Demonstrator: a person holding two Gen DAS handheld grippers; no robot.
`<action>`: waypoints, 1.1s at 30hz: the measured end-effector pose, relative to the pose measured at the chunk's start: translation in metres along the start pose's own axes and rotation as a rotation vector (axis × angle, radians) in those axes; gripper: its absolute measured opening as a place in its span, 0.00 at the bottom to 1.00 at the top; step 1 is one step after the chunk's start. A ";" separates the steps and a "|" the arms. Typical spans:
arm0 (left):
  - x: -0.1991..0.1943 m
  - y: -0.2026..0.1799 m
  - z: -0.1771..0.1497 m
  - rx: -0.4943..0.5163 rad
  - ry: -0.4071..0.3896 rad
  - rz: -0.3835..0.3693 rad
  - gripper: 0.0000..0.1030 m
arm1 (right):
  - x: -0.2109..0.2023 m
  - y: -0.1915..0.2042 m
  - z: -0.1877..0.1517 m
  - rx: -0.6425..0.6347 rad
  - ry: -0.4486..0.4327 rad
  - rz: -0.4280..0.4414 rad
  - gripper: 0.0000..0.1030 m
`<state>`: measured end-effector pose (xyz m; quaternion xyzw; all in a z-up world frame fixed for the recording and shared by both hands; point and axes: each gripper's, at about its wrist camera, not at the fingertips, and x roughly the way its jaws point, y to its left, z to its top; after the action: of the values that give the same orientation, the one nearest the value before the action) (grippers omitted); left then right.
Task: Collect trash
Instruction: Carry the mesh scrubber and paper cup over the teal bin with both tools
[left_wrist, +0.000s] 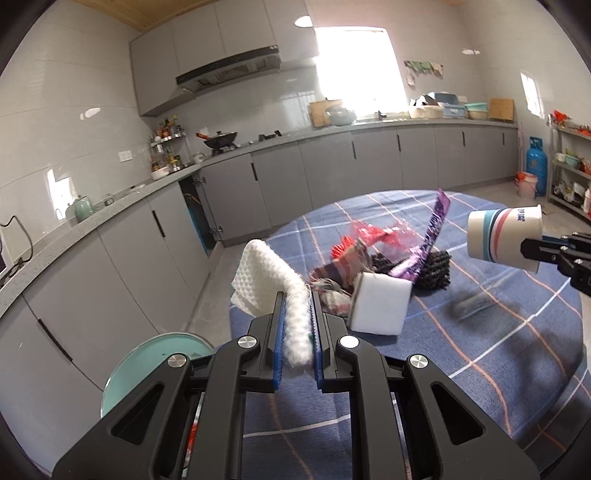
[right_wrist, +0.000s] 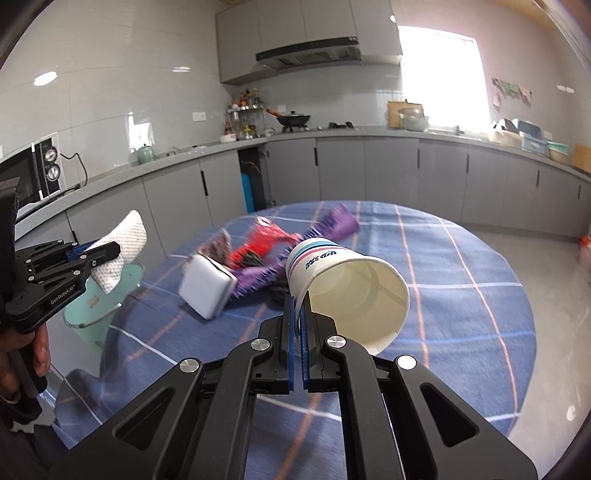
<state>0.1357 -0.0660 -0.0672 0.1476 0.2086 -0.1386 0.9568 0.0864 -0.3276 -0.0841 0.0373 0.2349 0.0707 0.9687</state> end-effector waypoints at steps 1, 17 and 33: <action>-0.003 0.004 0.000 -0.009 -0.007 0.014 0.12 | 0.002 0.005 0.003 -0.003 -0.008 0.010 0.04; -0.030 0.066 0.001 -0.107 -0.033 0.108 0.12 | 0.040 0.084 0.046 -0.048 -0.069 0.178 0.04; -0.040 0.119 -0.012 -0.164 -0.031 0.214 0.12 | 0.073 0.156 0.061 -0.123 -0.070 0.282 0.04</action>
<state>0.1353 0.0557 -0.0328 0.0880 0.1875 -0.0206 0.9781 0.1600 -0.1642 -0.0465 0.0132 0.1885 0.2191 0.9572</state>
